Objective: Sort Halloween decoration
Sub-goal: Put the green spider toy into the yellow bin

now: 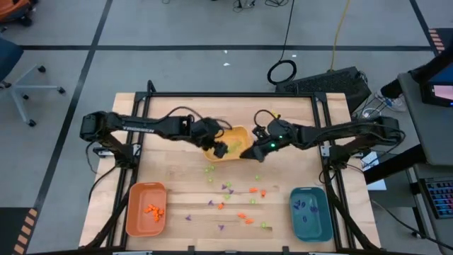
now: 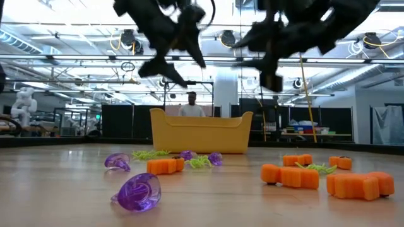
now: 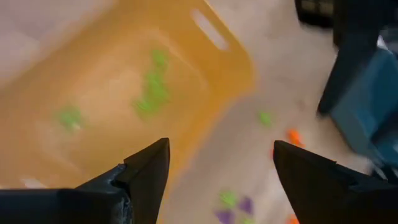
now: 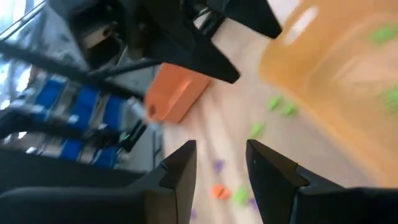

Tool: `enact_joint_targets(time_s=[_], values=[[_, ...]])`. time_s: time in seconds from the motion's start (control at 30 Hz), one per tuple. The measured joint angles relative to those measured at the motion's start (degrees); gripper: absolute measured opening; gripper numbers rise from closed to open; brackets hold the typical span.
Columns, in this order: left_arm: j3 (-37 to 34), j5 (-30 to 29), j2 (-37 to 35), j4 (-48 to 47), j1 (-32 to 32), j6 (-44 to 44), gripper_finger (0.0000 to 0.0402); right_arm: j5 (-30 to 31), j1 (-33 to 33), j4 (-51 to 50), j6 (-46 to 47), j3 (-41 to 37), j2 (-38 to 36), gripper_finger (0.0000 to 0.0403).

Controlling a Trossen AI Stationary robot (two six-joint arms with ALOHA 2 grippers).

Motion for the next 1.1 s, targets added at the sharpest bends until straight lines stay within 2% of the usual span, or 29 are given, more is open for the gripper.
enact_joint_targets(time_s=[0.1, 0.33, 0.47, 0.63, 0.7, 0.87, 1.1], values=[[0.0, -0.1, -2.1, 1.3, -3.9, -0.6, 0.0263, 0.5, 2.8, -6.8, -0.2, 0.1, -6.1, 0.0125], [0.0, -1.6, -3.6, 0.1, -10.8, -0.6, 0.0236, 8.2, 10.6, -24.6, -0.5, 0.1, -15.4, 0.0125], [0.0, -4.0, -3.8, 0.5, -14.0, -0.7, 0.0233, 12.6, 15.5, -35.3, -0.2, 1.1, -15.7, 0.0125], [0.0, -6.2, -3.8, 0.7, -17.2, -3.0, 0.0232, 17.2, 19.5, -46.0, 0.0, 3.5, -12.5, 0.0125], [0.0, -6.9, -3.8, 0.7, -18.2, -4.1, 0.0232, 18.1, 20.2, -45.8, -2.0, 3.7, -11.0, 0.0125], [0.0, -10.5, -3.8, 1.5, -21.2, -8.0, 0.0232, 14.8, 20.8, -43.1, -14.9, 3.8, -6.4, 0.0129], [0.0, -18.5, -3.8, 2.1, -25.3, -11.0, 0.0232, 16.2, 20.5, -39.5, -21.9, 3.8, 0.9, 0.0151]])
